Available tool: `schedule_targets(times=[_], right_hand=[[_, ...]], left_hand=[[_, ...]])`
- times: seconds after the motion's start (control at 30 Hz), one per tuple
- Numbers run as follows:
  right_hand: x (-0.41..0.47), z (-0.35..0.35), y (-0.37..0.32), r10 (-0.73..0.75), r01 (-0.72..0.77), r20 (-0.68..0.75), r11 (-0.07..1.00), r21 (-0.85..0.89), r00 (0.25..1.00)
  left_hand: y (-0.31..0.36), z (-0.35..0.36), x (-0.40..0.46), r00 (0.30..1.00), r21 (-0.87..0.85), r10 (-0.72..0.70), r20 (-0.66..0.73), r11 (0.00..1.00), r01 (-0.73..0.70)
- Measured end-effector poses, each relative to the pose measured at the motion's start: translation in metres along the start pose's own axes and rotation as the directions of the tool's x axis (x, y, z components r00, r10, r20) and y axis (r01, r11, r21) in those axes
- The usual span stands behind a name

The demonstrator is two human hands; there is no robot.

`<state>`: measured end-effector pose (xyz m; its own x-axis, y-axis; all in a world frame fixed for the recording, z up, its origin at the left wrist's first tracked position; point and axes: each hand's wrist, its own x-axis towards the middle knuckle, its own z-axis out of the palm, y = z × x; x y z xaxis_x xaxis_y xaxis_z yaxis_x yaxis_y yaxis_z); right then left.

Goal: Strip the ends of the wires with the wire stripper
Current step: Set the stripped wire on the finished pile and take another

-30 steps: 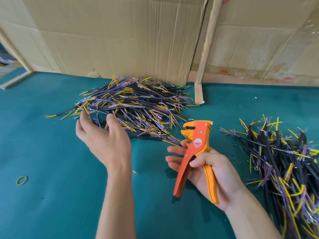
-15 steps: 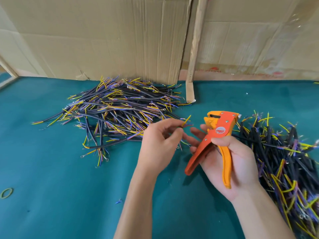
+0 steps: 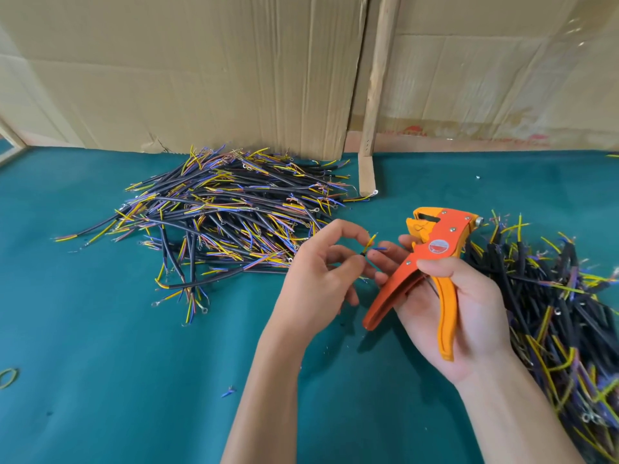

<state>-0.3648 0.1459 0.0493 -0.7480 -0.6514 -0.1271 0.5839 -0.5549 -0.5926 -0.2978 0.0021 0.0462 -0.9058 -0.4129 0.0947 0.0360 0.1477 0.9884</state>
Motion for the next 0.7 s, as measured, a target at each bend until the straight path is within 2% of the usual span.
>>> schedule_targets(times=[0.27,0.43,0.7], right_hand=[[0.0025,-0.0014,0.0015,0.007,-0.006,0.009,1.000,-0.026,1.000],[0.0018,-0.0011,0.0016,-0.018,0.020,0.034,0.999,-0.033,0.999],[-0.0002,-0.0026,-0.0001,0.008,-0.005,0.057,0.999,-0.052,0.998]], left_hand=[[-0.0020,0.0014,0.0011,0.998,-0.074,-0.036,0.048,0.996,0.040],[-0.0055,0.0009,0.0022,1.000,-0.043,-0.030,0.006,0.999,0.031],[-0.0070,0.0010,0.0017,0.997,-0.023,-0.062,0.052,0.998,0.063]])
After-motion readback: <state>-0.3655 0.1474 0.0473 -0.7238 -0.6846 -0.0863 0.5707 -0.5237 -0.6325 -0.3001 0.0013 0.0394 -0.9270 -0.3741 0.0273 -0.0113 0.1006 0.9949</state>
